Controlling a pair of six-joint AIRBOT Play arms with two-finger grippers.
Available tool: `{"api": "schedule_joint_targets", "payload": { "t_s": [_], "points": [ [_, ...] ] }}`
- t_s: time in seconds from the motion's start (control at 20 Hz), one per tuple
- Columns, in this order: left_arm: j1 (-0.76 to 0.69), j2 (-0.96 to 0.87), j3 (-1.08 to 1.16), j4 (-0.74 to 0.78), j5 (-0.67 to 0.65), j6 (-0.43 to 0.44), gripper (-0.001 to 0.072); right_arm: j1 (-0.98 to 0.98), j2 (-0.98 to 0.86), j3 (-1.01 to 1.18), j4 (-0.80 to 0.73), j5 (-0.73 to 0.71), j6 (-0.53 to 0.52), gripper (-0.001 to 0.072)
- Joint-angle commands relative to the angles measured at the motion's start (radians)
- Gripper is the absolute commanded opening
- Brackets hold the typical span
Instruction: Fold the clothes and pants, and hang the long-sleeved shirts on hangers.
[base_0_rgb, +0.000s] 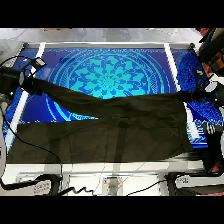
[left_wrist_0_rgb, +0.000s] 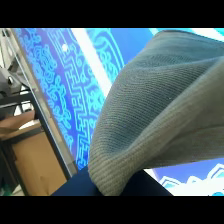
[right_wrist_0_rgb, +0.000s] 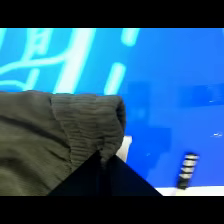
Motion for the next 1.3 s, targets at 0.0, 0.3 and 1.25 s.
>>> {"api": "schedule_joint_targets", "payload": {
  "t_s": [0.0,0.3,1.25],
  "points": [
    [0.001,-0.003,0.000,-0.040,0.002,0.000,0.0029,-0.014,0.011,0.006,-0.097,-0.076,0.140,0.0029],
    [0.000,-0.103,0.000,-0.070,-0.001,0.000,0.0029,-0.024,0.010,0.005,-0.094,-0.169,0.171,0.0029],
    [0.120,-0.308,0.082,0.050,0.505,-0.667,0.0395,-0.023,-0.006,0.004,-0.093,-0.186,0.170,0.0030]
  ]
}}
